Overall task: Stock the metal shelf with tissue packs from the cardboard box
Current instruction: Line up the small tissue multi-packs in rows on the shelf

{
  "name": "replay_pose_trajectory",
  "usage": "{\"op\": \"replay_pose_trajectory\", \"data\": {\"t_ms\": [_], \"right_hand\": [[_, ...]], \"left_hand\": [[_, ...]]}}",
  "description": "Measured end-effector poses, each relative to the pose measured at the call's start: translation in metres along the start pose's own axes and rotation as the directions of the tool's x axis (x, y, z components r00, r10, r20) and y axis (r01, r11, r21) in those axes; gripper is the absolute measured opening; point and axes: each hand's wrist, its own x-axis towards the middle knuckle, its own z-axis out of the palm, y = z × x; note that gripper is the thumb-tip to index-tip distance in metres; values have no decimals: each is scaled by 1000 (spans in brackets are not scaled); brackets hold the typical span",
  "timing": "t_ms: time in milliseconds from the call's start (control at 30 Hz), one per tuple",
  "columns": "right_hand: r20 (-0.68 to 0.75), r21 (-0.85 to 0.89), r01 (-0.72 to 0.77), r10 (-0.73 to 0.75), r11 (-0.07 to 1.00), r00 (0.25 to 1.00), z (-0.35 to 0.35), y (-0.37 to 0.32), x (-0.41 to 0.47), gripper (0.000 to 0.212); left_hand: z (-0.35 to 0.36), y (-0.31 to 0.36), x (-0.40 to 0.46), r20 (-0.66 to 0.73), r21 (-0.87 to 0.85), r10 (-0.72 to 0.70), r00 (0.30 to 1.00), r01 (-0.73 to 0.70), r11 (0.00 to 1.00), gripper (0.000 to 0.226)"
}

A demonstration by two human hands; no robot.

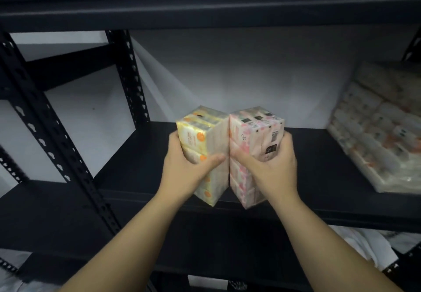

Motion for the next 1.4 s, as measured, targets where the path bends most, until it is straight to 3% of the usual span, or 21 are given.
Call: {"op": "replay_pose_trajectory", "data": {"t_ms": [100,167,300,400,467,533,633,767,900,1067,1200,1267,1400], "right_hand": [[58,6,-8,8,1000,998,-4,8,-8,107],[79,9,0,-1,1000,997,-7,9,-12,117],[17,-15,110,-109,994,994,-16,-7,-9,115],[23,-181,258,-258,949,966,-22,-34,10,90],[156,-280,320,-286,905,946,-21,-46,24,69],[253,-299,334,-264,894,931,-21,-50,30,56],[287,-357,341,-245,870,926,-30,-46,34,63],[167,-401,271,-221,875,961,-54,-31,34,73],[43,-375,196,-194,906,980,-71,-14,30,80],[-133,-233,24,-57,972,990,-79,11,27,66],[-249,-206,-74,21,976,968,-80,21,21,50],[-283,-237,-113,43,965,958,-82,28,17,43],[-347,-290,-232,124,928,930,-87,53,10,41]], "left_hand": [[-8,-15,-1,151,-59,-41,988,50,997,101],[-16,-18,4,218,-138,4,976,27,990,107],[-41,11,36,232,-180,221,947,-182,967,106],[-56,49,68,439,47,369,819,-431,901,85],[-55,62,84,644,160,312,698,-522,838,79],[-50,61,92,731,222,270,627,-592,775,72],[-54,47,99,684,298,292,668,-622,724,71],[-76,16,103,490,330,284,824,-477,815,74],[-93,-20,96,336,275,225,915,-323,905,70],[-99,-66,76,291,244,32,956,-106,964,56],[-93,-92,64,289,265,-154,945,75,961,52],[-90,-96,66,249,314,-147,957,64,947,59],[-80,-78,75,227,441,69,971,-166,882,71]]}}
